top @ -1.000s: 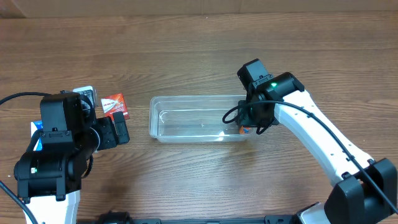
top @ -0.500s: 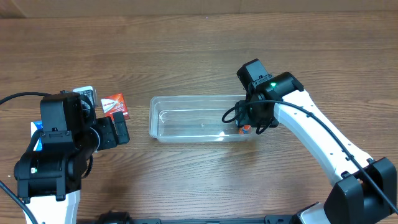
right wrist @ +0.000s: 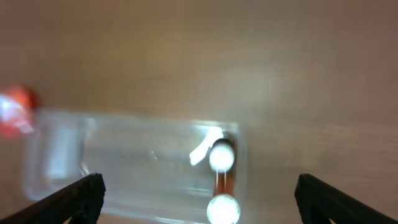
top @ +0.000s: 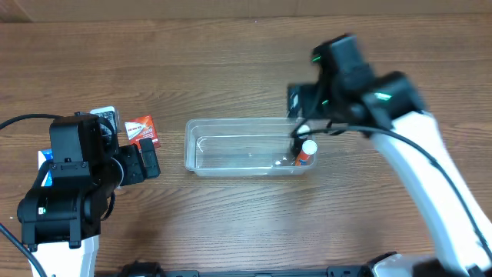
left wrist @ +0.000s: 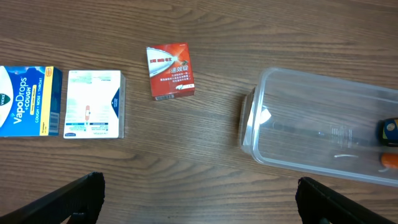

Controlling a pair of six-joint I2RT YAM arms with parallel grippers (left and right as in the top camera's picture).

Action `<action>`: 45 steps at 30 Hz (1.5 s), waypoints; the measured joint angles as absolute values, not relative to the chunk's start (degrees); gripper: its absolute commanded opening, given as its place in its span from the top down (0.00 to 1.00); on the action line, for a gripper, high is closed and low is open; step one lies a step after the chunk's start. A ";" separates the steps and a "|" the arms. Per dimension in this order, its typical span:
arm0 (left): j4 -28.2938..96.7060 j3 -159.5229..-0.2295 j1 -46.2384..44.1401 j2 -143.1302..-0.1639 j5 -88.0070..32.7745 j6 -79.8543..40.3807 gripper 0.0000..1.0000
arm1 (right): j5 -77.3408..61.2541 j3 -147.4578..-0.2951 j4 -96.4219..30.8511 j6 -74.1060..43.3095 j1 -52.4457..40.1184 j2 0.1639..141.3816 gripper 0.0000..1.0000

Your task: Pack container

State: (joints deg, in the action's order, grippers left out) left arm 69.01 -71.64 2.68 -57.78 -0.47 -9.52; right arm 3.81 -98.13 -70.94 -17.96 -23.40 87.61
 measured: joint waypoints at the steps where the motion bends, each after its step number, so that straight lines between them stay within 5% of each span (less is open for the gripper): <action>1: 68.99 -71.64 2.68 -57.78 -0.47 -9.52 0.00 | 3.81 -99.02 -70.94 -18.04 -21.58 85.89 0.00; 9: 70.00 -72.29 2.68 -58.41 -0.47 -9.76 0.00 | 0.67 -99.29 -80.01 -19.59 1.28 81.89 0.00; 14: 73.38 -79.79 2.68 -65.71 1.28 -11.55 0.00 | -1.50 -95.15 -83.44 -18.83 7.70 80.09 0.00; 23: 82.28 -89.30 10.85 -81.67 8.43 -16.14 0.00 | -3.20 -89.58 -81.52 -17.69 8.16 79.77 0.00; 32: 70.74 -81.56 21.58 -83.55 7.33 -8.86 0.00 | -3.66 -89.45 -80.60 -17.28 8.16 79.77 0.00; 45: 58.63 -73.84 23.14 -100.12 6.87 2.07 0.00 | -3.68 -89.45 -80.77 -16.64 8.16 79.77 0.00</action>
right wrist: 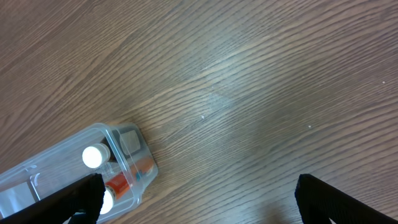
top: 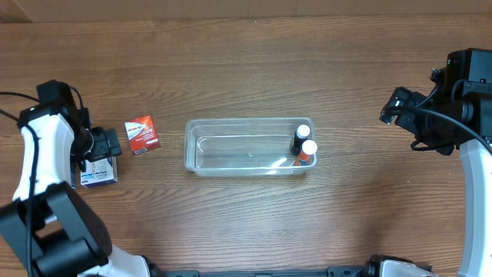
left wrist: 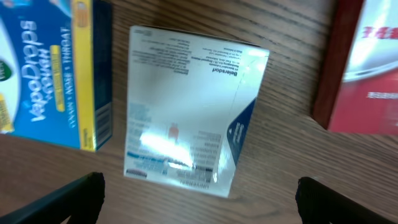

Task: Pack container
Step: 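Grasp the white medicine box with the left gripper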

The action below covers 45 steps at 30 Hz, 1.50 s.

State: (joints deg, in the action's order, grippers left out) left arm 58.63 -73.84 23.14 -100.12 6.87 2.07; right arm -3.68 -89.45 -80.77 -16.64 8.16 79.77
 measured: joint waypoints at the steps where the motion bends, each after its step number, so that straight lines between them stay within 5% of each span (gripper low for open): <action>1: 58.28 -73.84 23.14 -101.19 6.87 2.37 0.00 | -3.68 -89.45 -80.82 -16.62 8.16 79.77 0.00; 35: 53.98 -73.73 26.68 -113.49 3.16 3.57 0.00 | -3.68 -89.45 -80.90 -16.45 8.16 79.77 0.00; 42: 54.19 -73.73 26.65 -113.56 2.76 3.18 0.24 | -3.68 -89.45 -80.90 -16.45 8.16 79.77 0.00; 45: 54.83 -74.02 26.61 -113.38 2.55 2.98 0.21 | -3.66 -89.45 -80.90 -16.45 8.16 79.77 0.00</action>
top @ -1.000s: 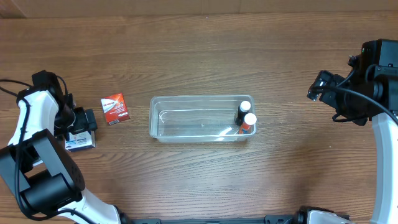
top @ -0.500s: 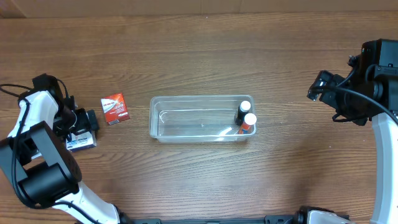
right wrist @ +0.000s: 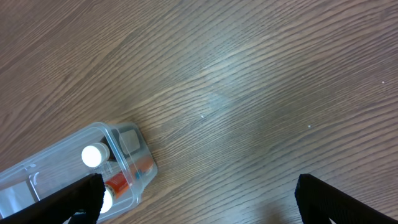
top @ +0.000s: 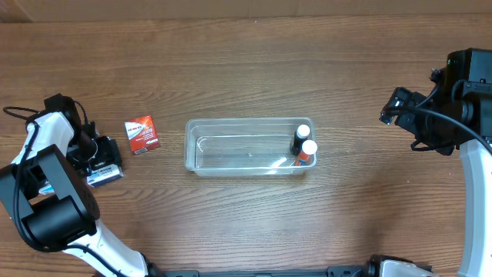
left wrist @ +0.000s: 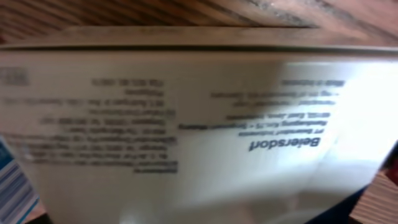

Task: Pack container
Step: 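Grasp the white medicine box with the left gripper, then place the white box into the container's left end and release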

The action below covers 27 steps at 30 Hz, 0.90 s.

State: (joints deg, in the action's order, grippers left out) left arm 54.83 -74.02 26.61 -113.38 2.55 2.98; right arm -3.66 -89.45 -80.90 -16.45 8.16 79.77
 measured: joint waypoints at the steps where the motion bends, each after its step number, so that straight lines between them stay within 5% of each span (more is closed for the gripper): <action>1: 55.27 -74.28 26.61 -113.38 2.57 2.92 0.21 | -3.70 -89.45 -80.90 -16.43 8.16 79.77 0.00; 6: 59.86 -75.96 26.63 -113.40 2.37 1.15 0.32 | -3.66 -89.45 -80.95 -16.47 8.16 79.77 0.00; 15: 70.06 -86.19 24.32 -108.68 2.33 -1.98 0.32 | -3.68 -89.45 -80.97 -16.43 8.16 79.77 0.00; 27: 72.25 -89.10 -2.28 -83.26 1.91 -9.91 0.28 | -3.68 -89.45 -80.68 -16.45 8.16 79.77 0.00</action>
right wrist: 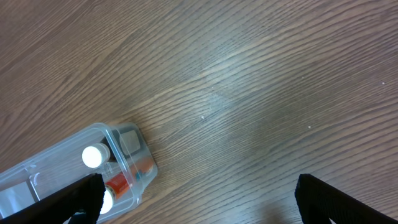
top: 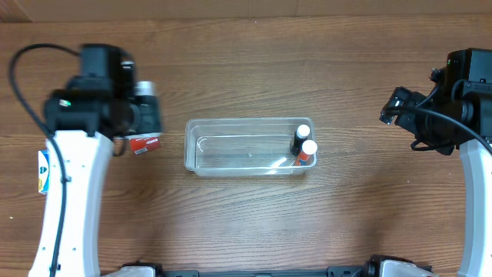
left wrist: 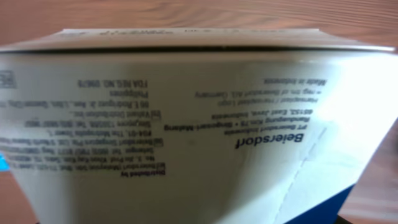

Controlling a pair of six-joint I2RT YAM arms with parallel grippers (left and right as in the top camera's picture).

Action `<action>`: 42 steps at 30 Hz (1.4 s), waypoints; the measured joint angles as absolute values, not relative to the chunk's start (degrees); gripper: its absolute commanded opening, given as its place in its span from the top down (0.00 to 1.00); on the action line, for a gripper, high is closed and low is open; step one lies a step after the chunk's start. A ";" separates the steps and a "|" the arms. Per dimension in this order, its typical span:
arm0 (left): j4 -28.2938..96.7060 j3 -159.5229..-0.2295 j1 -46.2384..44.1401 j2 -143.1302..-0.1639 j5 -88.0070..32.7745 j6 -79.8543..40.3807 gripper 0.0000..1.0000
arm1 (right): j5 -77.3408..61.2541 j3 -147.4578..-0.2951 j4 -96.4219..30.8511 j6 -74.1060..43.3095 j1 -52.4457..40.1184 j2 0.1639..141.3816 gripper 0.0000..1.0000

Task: Pack container
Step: 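Place the white box into the container's left end and release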

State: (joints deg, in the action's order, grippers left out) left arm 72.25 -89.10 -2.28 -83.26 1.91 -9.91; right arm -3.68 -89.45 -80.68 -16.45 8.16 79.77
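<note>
A clear plastic container [top: 231, 123] lies mid-table with two white-capped bottles [top: 303, 131] standing at its right end, seen again as bottles [right wrist: 94, 155] in the right wrist view. My left gripper [top: 146, 115] hangs just left of the container, shut on a white printed box [left wrist: 186, 124] that fills its wrist view; a corner of the white box [top: 144, 90] shows from overhead. My right gripper [right wrist: 199, 199] is open with nothing between its fingers, far right of the container at the table's right side [top: 393, 108].
A small red box [top: 144, 142] lies on the table partly under my left gripper. A blue box [top: 43, 168] peeks out at the far left beside my left arm. The container's right end [right wrist: 124, 168] shows in the right wrist view over bare wood.
My left gripper was low on the white box at the table's left edge. Now it holds the box higher and further right, over the red box beside the container. The right arm has not moved.
First my right gripper was at the container's right end by the bottles, and my left hung open above three boxes. Then the right arm stood far right and the left was open over the white box. Then the left closed in on that box, and now carries it.
</note>
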 measured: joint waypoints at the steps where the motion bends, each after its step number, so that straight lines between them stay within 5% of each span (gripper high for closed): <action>1: 72.25 -89.17 -5.08 -82.81 1.89 -11.25 0.28 | -3.68 -89.45 -80.73 -16.43 8.16 79.77 0.00; 11: 71.77 -88.71 -19.90 -86.11 1.50 -23.66 0.25 | -4.08 -89.45 -80.77 -16.43 8.16 79.77 0.00; 25: 70.26 -87.64 -20.53 -101.32 -0.93 -28.42 0.23 | -4.08 -89.45 -81.06 -16.45 8.16 79.77 0.00; 38: 72.34 -87.61 -20.64 -103.77 -3.03 -28.58 0.10 | -4.10 -89.45 -81.06 -16.45 8.16 79.77 0.00; 42: 72.44 -87.61 -20.64 -103.77 -3.05 -28.58 0.12 | -4.08 -89.45 -81.06 -16.45 8.16 79.77 0.00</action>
State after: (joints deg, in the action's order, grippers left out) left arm 72.44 -87.61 -20.64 -103.77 -3.05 -28.58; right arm -4.08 -89.45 -81.06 -16.45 8.16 79.77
